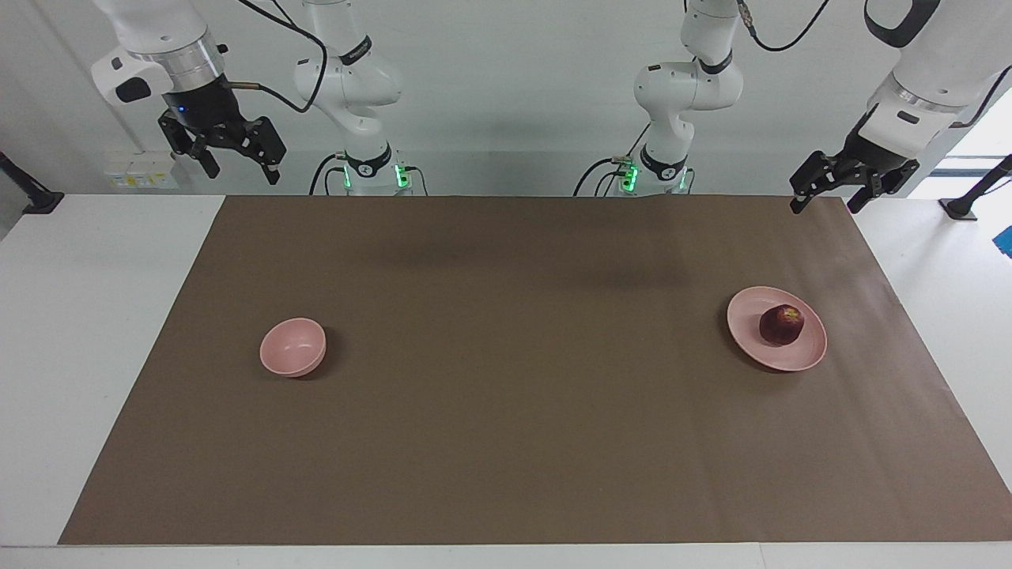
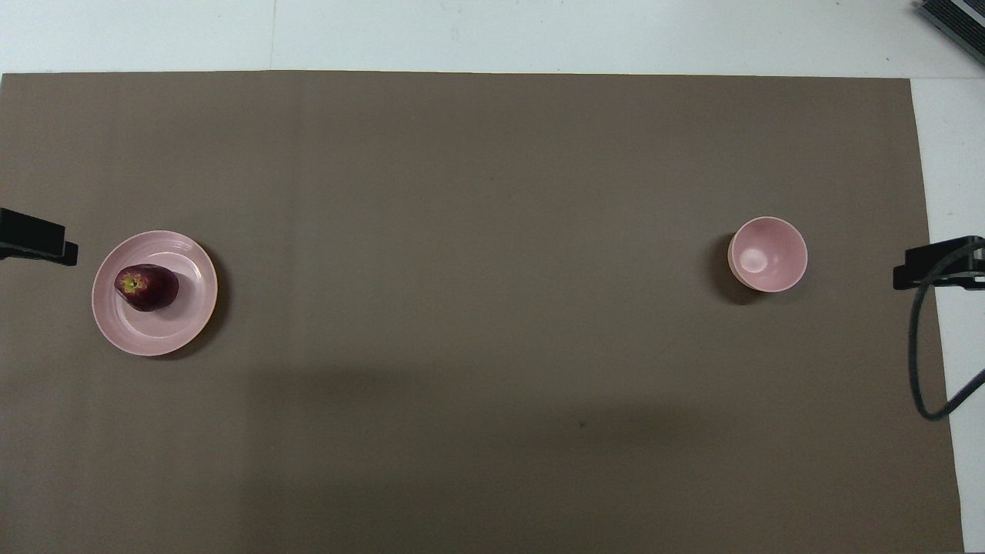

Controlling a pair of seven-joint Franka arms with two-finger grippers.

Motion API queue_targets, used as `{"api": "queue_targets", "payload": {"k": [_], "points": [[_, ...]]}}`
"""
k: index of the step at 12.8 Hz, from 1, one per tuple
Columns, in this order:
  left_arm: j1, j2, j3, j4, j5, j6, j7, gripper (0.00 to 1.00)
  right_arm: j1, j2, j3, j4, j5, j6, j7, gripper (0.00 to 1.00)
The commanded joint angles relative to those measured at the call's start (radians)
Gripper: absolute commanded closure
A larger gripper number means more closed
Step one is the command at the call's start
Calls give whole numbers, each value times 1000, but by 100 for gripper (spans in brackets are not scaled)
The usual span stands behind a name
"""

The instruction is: Move apple from plate to bowl

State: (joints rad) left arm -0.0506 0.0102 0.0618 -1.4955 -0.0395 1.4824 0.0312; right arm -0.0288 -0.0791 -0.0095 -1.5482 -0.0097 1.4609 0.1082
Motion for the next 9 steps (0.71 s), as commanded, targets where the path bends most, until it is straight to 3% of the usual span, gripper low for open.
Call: {"api": "queue_targets", "payload": {"k": [1, 9], "points": [[2, -7, -4, 1, 15, -2, -2, 0, -11, -16, 5, -20, 24, 21, -27, 0], [57, -19, 6, -20, 16, -30, 3, 0, -37, -14, -1, -20, 5, 9, -25, 0]]}}
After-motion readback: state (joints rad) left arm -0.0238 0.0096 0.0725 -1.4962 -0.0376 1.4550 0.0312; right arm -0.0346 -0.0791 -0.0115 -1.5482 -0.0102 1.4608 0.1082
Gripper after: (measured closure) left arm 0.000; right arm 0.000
